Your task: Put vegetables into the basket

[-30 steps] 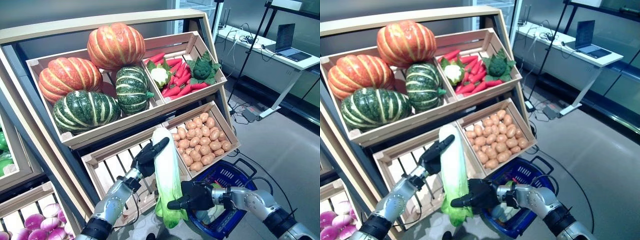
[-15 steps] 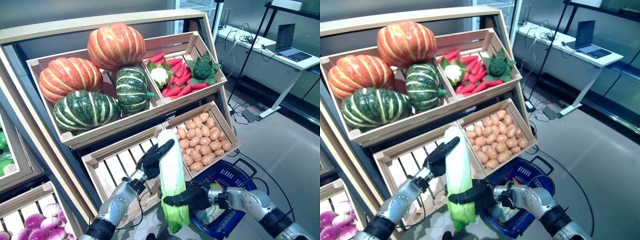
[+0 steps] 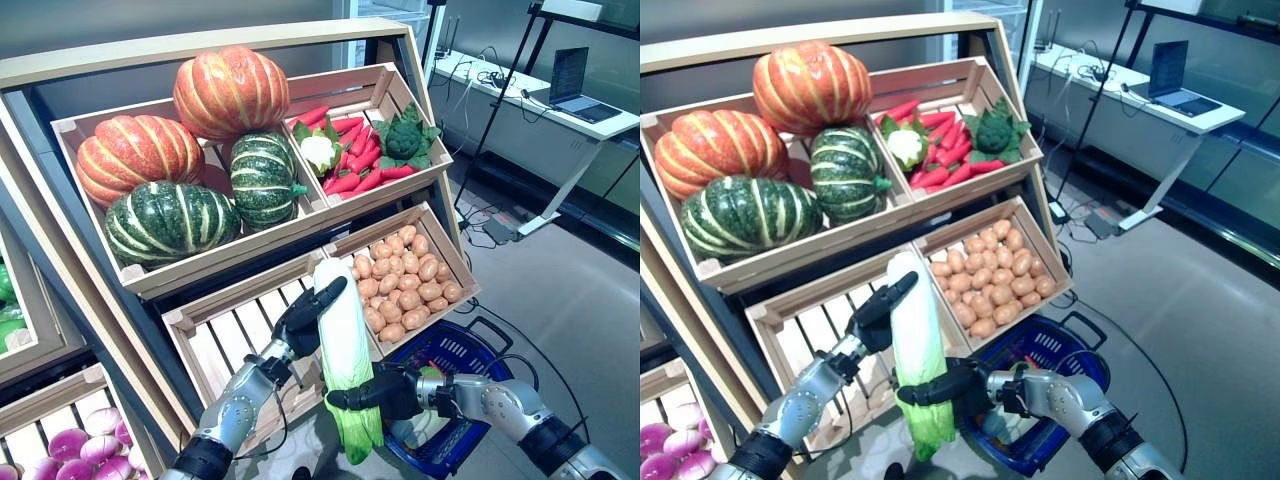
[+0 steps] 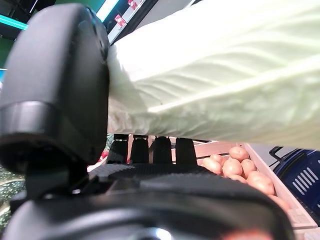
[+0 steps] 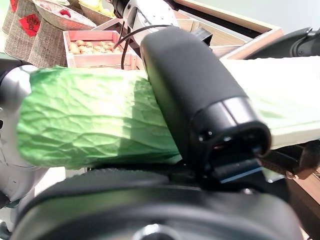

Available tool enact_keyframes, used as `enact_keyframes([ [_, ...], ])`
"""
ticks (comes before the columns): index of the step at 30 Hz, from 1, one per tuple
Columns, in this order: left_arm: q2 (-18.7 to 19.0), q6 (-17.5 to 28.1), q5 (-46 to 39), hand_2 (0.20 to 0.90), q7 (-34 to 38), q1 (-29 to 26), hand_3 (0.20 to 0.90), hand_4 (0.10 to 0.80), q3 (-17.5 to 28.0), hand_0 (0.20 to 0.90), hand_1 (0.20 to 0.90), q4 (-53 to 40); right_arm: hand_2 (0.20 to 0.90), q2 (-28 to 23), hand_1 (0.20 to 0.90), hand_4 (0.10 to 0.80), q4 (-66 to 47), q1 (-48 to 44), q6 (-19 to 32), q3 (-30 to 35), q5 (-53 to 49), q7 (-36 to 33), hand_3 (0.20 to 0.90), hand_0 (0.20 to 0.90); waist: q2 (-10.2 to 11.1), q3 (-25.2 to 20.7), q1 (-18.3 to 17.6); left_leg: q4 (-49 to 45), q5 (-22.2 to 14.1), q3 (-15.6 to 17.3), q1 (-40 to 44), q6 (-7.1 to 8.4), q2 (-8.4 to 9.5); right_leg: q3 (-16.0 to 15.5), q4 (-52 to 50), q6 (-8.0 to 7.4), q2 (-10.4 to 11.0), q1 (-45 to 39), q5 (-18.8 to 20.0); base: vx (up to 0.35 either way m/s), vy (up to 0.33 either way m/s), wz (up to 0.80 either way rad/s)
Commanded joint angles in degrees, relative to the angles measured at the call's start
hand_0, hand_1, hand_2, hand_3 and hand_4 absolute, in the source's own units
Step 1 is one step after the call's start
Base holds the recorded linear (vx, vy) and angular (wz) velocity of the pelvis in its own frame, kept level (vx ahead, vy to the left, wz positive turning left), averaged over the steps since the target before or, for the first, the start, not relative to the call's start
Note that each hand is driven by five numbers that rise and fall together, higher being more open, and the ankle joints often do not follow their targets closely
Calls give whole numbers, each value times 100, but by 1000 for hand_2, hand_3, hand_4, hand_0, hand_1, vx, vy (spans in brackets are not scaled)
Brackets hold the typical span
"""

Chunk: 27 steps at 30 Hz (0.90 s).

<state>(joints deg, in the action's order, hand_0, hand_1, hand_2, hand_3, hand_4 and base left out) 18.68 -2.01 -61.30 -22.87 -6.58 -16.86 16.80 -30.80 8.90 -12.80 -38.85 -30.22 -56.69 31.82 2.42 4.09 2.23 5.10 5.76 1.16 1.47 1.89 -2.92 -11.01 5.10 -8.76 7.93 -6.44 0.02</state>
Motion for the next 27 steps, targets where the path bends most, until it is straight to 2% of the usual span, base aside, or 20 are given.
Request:
enact_keyframes([
  [1, -367, 347, 147, 900, -172, -662, 900, 800, -241, 900, 900, -82, 300, 921, 300, 400, -443, -816, 607, 331, -1099, 338, 300, 300, 47, -122, 42, -10, -576, 32, 263, 136, -123, -38, -104, 74, 288, 119, 236, 0, 0, 0],
  [8, -292, 281, 200, 900, -67, -652, 900, 800, -204, 900, 900, -119, 300, 874, 300, 400, -507, -799, 1044, 500, -1108, 455, 300, 300, 33, -109, 39, -10, -571, 23, 269, 139, -123, -34, -138, 70, 284, 126, 228, 0, 0, 0],
  [14, -243, 235, 164, 900, -71, -581, 900, 800, -78, 900, 900, -123, 300, 806, 300, 400, -590, -706, 1547, 863, -1233, 219, 300, 300, 11, -97, 29, -10, -582, 24, 291, 132, -122, -32, -155, 58, 291, 112, 215, 0, 0, 0],
  [27, -221, 87, 138, 900, -269, -393, 900, 800, 369, 900, 900, -253, 300, 1158, 300, 400, -703, -265, 3067, 2301, -2117, -407, 300, 300, -11, -36, -35, -10, -637, 87, 275, 106, -144, 3, -144, 28, 290, 148, 213, 0, 0, 0],
])
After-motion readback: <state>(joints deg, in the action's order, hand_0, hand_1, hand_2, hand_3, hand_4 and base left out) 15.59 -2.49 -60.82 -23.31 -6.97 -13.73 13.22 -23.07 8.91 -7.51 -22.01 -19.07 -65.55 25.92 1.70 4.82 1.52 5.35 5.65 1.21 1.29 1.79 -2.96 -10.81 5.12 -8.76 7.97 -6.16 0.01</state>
